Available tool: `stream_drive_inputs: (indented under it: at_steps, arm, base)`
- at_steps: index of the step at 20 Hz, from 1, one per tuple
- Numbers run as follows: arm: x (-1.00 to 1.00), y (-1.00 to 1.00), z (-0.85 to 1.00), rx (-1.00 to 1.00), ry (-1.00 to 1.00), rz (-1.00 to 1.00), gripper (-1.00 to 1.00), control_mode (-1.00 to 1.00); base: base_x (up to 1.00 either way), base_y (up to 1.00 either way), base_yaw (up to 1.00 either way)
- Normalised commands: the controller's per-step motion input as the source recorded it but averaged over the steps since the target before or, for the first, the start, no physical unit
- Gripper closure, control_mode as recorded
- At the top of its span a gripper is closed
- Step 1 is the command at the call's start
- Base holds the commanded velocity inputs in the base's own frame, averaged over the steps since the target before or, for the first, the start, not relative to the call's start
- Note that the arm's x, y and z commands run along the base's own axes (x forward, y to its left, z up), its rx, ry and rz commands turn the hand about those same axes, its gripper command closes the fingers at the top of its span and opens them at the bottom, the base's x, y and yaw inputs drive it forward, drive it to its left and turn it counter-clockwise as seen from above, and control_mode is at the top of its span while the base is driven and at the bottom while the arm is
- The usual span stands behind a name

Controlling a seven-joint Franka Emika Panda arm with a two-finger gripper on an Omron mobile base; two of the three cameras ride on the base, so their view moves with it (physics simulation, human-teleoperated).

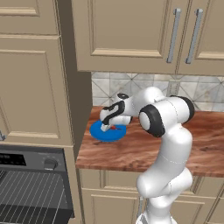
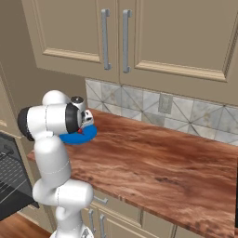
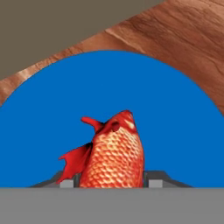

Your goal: Take the fish from the oven and place it on the plate on the counter.

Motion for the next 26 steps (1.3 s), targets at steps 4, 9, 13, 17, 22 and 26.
stream_drive_inputs:
  at_steps: [4,9,13,17,22,26]
  arm:
    - [0.0,0.0,0.01,-0.01,0.0,0.0,-1.0,-1.0]
    - [0.0,0.0,0.0,0.0,0.0,0.0,-1.0,-1.0]
    - [-0.02,0.0,0.0,0.0,0.0,0.0,-1.0,-1.0]
    - [-0.31,0.0,0.0,0.0,0.0,0.03,-1.0,-1.0]
    - [-0.57,0.0,-0.22,-0.01,0.0,0.14,-1.0,-1.0]
    - [-0.46,0.0,-0.16,-0.02,0.0,0.19,-1.0,-1.0]
  base:
    - [0.0,0.0,0.0]
    - [0.0,0.0,0.0]
    - [0.0,0.0,0.0]
    - [0.0,0.0,0.0]
    - [0.0,0.0,0.0]
    - [0.0,0.0,0.0]
